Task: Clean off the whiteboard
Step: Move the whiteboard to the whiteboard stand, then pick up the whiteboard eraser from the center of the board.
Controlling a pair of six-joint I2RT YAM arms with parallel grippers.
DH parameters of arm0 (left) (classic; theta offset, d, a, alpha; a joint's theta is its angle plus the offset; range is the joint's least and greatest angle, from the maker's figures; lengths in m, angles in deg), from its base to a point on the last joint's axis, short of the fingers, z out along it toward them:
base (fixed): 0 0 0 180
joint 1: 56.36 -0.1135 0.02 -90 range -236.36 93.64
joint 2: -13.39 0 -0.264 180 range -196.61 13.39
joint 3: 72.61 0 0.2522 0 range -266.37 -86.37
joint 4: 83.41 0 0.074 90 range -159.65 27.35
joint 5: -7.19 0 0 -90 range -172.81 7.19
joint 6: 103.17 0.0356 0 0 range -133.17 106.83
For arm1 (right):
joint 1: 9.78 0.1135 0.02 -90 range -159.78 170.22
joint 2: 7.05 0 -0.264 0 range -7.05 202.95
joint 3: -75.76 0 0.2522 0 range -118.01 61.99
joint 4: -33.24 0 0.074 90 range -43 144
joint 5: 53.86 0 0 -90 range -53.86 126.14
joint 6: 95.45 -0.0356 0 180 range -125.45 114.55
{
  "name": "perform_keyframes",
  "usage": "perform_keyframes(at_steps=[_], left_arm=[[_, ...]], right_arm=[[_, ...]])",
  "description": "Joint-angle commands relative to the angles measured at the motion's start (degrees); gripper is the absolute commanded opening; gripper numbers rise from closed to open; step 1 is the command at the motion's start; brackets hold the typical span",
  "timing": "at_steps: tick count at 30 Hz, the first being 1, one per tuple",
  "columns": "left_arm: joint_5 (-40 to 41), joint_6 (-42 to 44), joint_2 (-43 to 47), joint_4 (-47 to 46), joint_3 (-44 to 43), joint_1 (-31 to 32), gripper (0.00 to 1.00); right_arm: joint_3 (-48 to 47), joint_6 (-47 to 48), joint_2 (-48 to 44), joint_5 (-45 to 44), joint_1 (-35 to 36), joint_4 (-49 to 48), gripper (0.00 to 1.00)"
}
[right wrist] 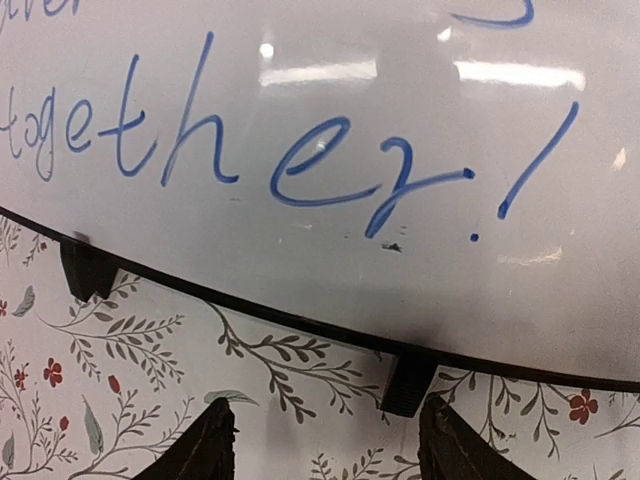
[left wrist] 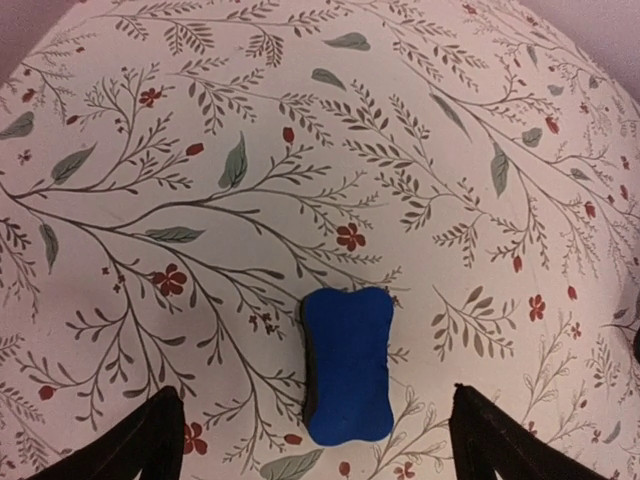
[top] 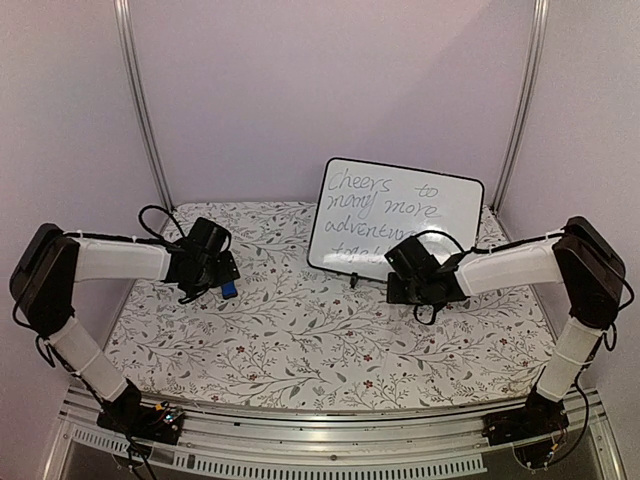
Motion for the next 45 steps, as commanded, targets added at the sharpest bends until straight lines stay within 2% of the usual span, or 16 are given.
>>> perform_keyframes(at_steps=[1, 6, 10, 13, 26, 40, 45], left_arm=[[2.16, -0.11, -5.09, -1.96, -3.87, 1.37, 0.9], [3.98, 0.9, -11.08, -0.93, -7.19, 2.23, 0.89], [4.46, 1.84, -13.27, -0.85, -8.31, 2.27, 0.78], [5.05, 3.41, -14.05, -1.78, -8.5, 2.27, 0.75], [4.03, 5.59, -17.35, -2.96, -9.79, 2.05, 0.57], [3.02, 4.2, -17.54, -3.06, -9.14, 1.3, 0.55], [2.84, 4.06, -17.34, -3.22, -8.92, 1.09, 0.46]], right_arm=[[0.01, -0.99, -5.68, -0.44, 1.27, 1.78, 0.64], [1.04, -0.66, -11.03, -2.53, 2.68, 3.49, 0.66], [2.0, -0.5, -14.23, -3.52, 2.92, 4.15, 0.67], [2.92, -0.58, -15.68, -4.19, 3.02, 4.08, 0.67], [3.41, -0.64, -15.95, -4.35, 3.63, 3.8, 0.67], [3.49, -0.36, -15.95, -4.4, 3.69, 3.96, 0.68], [3.41, -0.41, -15.79, -4.6, 3.69, 4.08, 0.68]])
